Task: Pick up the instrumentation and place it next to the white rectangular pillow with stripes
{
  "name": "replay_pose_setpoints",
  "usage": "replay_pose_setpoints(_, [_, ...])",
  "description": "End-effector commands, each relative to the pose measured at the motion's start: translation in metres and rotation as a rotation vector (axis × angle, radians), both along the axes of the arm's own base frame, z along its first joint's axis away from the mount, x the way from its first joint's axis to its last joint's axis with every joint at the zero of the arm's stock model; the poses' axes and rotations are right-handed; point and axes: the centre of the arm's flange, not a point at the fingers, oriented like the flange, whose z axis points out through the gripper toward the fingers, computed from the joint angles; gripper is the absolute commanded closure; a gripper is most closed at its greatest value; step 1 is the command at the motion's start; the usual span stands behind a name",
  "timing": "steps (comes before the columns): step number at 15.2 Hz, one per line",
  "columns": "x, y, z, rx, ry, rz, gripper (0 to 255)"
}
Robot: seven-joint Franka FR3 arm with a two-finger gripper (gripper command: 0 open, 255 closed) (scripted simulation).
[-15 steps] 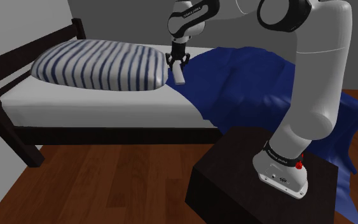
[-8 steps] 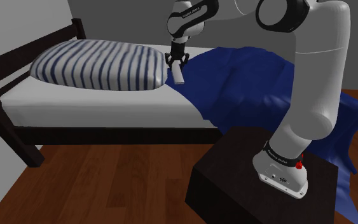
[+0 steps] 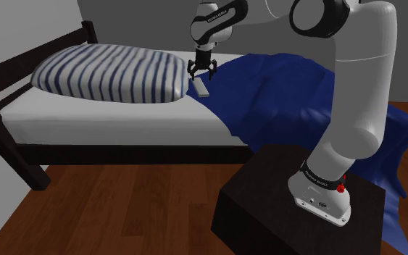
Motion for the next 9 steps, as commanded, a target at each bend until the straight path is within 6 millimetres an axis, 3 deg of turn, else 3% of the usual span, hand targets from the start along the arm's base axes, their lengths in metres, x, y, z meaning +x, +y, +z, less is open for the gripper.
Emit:
replay_pose_setpoints(1, [-0.003,0.009,0.011,0.005,0.029,0.013,0])
replay_pose_setpoints(2, [-0.003,0.009,0.022,0.005,0.029,0.013,0])
replay_pose_setpoints(9, [-0.003,0.009,0.022,0.005,0.029,0.013,0])
